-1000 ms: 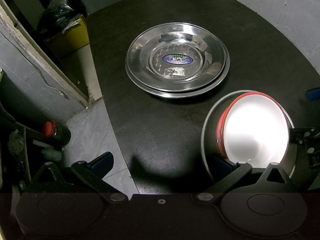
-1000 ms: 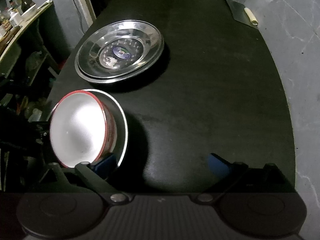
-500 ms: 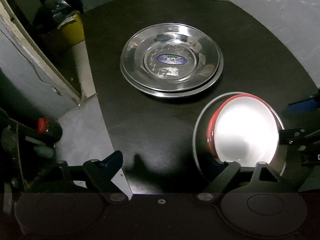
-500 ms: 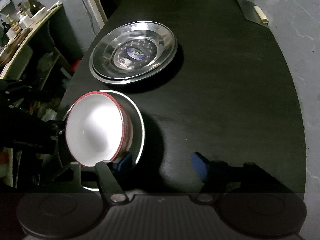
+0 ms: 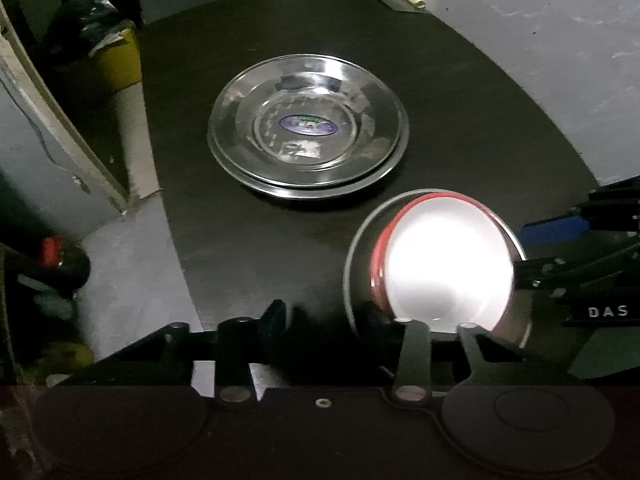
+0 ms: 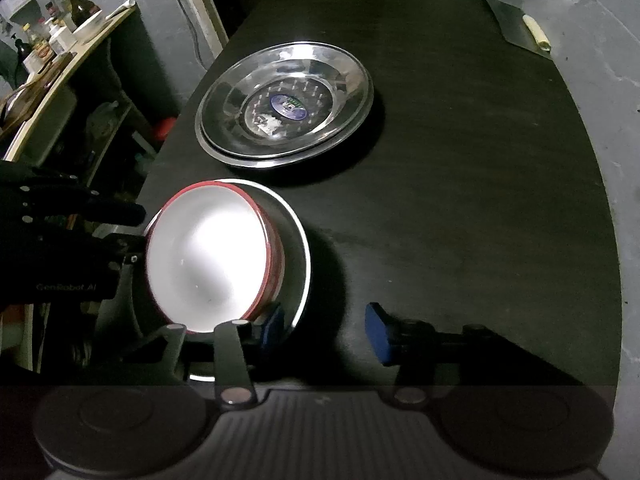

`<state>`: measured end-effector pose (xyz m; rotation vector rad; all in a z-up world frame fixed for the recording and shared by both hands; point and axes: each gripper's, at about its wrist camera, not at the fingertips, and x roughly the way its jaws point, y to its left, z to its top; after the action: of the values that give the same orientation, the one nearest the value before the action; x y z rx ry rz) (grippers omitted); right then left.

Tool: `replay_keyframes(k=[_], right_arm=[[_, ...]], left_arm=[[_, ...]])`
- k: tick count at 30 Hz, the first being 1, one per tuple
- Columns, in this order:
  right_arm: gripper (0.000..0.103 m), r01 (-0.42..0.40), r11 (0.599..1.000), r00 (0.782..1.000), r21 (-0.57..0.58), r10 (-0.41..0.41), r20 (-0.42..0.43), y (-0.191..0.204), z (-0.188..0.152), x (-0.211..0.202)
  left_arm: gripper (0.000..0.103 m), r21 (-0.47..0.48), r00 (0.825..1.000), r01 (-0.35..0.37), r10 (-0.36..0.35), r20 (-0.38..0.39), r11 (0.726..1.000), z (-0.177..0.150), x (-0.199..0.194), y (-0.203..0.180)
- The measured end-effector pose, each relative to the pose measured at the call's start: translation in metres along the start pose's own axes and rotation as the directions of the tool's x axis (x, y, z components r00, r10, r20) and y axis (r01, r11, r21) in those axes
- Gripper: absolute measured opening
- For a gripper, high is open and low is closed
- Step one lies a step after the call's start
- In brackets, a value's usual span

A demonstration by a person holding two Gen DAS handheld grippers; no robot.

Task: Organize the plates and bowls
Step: 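Grasp the steel bowl rim with the left gripper while the right gripper grasps its other side, then lift the nested bowl stack with both grippers over the steel plate stack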

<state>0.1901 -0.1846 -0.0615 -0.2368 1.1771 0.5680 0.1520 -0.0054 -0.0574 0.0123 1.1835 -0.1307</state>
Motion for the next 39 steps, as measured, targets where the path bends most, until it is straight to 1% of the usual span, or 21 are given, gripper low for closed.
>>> replay_keyframes(k=[2, 3, 5, 6, 8, 9, 11, 14, 19, 23, 26, 31, 36, 39], right_arm=[[0.048, 0.001, 1.000, 1.000, -0.003, -0.001, -0.001, 0.001, 0.000, 0.000], [0.047, 0.001, 1.000, 1.000, -0.004, -0.001, -0.001, 0.001, 0.000, 0.000], [0.042, -0.012, 1.000, 1.000, 0.000, 0.012, -0.003, 0.001, 0.000, 0.000], [0.041, -0.022, 1.000, 1.000, 0.005, 0.022, -0.004, 0.001, 0.000, 0.000], [0.035, -0.051, 0.998, 0.999, 0.022, 0.051, -0.007, -0.003, 0.000, 0.001], [0.033, -0.070, 0.997, 0.997, 0.035, 0.071, -0.009, -0.005, 0.000, 0.001], [0.025, -0.101, 0.994, 0.995, 0.050, 0.102, -0.011, -0.007, 0.000, 0.002], [0.021, -0.125, 0.990, 0.992, 0.058, 0.127, -0.014, -0.008, 0.001, 0.004], [0.021, -0.153, 0.984, 0.987, 0.091, 0.156, -0.025, -0.011, 0.001, 0.009], [0.020, -0.167, 0.982, 0.984, 0.086, 0.172, -0.046, -0.008, 0.003, 0.016], [0.020, -0.156, 0.985, 0.986, 0.067, 0.160, -0.052, -0.004, 0.002, 0.018], [0.020, -0.160, 0.984, 0.985, 0.075, 0.164, -0.051, -0.004, 0.001, 0.017], [0.021, -0.203, 0.971, 0.975, 0.125, 0.212, -0.060, -0.010, -0.001, 0.017], [0.021, -0.225, 0.962, 0.971, 0.157, 0.235, -0.048, -0.014, -0.002, 0.015]], left_arm=[[0.032, -0.002, 1.000, 0.017, -0.017, 0.003, 1.000, -0.001, 0.000, 0.000], [0.030, -0.002, 1.000, 0.024, -0.024, 0.005, 1.000, -0.001, 0.000, -0.001], [0.021, -0.003, 0.999, 0.042, -0.042, 0.008, 0.999, -0.001, -0.001, 0.000], [0.018, -0.003, 0.999, 0.051, -0.051, 0.011, 0.999, -0.001, -0.001, -0.001], [0.011, -0.002, 0.998, 0.065, -0.065, 0.014, 0.998, -0.002, -0.001, -0.001], [0.010, 0.000, 0.997, 0.072, -0.072, 0.015, 0.997, -0.001, -0.001, -0.001], [0.010, 0.004, 0.997, 0.074, -0.074, 0.015, 0.997, -0.001, -0.001, -0.001], [0.010, -0.002, 0.997, 0.080, -0.080, 0.017, 0.997, -0.001, 0.000, 0.000], [0.010, -0.003, 0.997, 0.081, -0.081, 0.017, 0.997, -0.001, -0.001, 0.001], [0.009, 0.000, 0.996, 0.082, -0.082, 0.018, 0.997, -0.002, 0.000, 0.000], [0.009, 0.013, 0.997, 0.073, -0.074, 0.017, 0.997, 0.000, 0.001, -0.002], [0.008, 0.007, 0.996, 0.082, -0.082, 0.020, 0.997, 0.000, 0.001, -0.002], [0.005, -0.003, 0.996, 0.088, -0.088, 0.015, 0.996, 0.005, 0.003, 0.001], [0.004, -0.010, 0.995, 0.096, -0.095, 0.025, 0.995, 0.009, 0.002, 0.003]])
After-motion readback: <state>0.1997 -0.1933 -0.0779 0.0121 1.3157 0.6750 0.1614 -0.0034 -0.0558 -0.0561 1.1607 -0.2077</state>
